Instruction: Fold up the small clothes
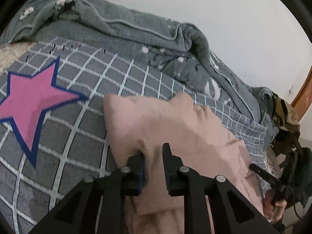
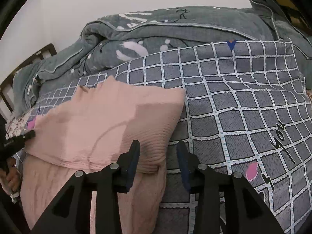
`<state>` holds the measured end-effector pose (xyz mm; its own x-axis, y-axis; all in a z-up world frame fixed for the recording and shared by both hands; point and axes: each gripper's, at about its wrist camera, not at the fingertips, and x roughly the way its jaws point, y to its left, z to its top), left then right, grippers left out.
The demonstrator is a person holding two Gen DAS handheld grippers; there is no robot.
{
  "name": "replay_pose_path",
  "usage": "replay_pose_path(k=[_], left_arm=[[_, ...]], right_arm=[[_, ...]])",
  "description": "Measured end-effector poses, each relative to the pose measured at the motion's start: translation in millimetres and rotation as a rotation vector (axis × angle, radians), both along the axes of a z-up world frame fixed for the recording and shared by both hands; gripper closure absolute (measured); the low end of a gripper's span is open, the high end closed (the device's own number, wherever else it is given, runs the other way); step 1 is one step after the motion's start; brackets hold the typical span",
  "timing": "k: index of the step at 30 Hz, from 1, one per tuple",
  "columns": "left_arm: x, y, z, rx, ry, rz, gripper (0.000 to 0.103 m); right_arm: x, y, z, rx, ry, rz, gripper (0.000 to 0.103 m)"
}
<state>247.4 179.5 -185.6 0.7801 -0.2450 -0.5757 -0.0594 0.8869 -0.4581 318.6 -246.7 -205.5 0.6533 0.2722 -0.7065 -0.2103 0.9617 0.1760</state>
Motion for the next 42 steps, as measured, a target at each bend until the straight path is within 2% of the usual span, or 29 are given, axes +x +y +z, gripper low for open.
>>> replay_pose_path(k=[3, 6, 9, 11, 14, 16, 19, 20, 23, 25, 26, 28, 36, 42], left_arm=[[16, -3, 8, 0.019, -0.025, 0.015, 0.097], [31, -4, 22, -0.008, -0.053, 0.031, 0.097], [30, 1, 36, -0.024, -0.098, 0.046, 0.097], [28, 2, 35, 0.009, -0.083, 0.057, 0.097], [27, -2, 14, 0.1, 0.006, 0.058, 0.097], [27, -3, -1, 0.105, 0.066, 0.053, 0.096], [18, 1, -5, 0.062, 0.059, 0.054, 0.09], [15, 2, -4, 0.055, 0.058, 0.055, 0.088], [4, 0, 0, 0.069, 0.058, 0.045, 0.071], [-7, -5, 4, 0.117, 0.049, 0.048, 0.038], [-13, -7, 6, 0.139, 0.039, 0.056, 0.033], [-28, -12, 8, 0.178, 0.011, 0.054, 0.033], [-74, -28, 9, 0.261, 0.035, 0.094, 0.033], [-115, -41, 16, 0.255, 0.025, 0.124, 0.034]], right_arm=[[-1, 1, 1, -0.013, -0.011, -0.005, 0.065], [-1, 0, 0, -0.027, -0.018, -0.015, 0.065], [4, 1, -5, -0.032, 0.014, -0.016, 0.065], [4, 0, -5, -0.034, 0.008, -0.018, 0.065], [3, 3, -6, -0.057, 0.007, -0.016, 0.064], [3, 8, -7, -0.089, 0.011, -0.016, 0.061], [1, 10, -6, -0.119, -0.002, -0.024, 0.052], [-1, 10, -4, -0.121, -0.011, -0.027, 0.045], [-11, 7, 4, -0.113, -0.06, -0.043, 0.038], [-19, 5, 9, -0.108, -0.092, -0.051, 0.035], [-24, 4, 12, -0.105, -0.108, -0.053, 0.034], [-32, 0, 16, -0.104, -0.126, -0.066, 0.034], [-66, -17, 26, -0.082, -0.161, -0.123, 0.034], [-97, -25, 37, -0.024, -0.182, -0.134, 0.034]])
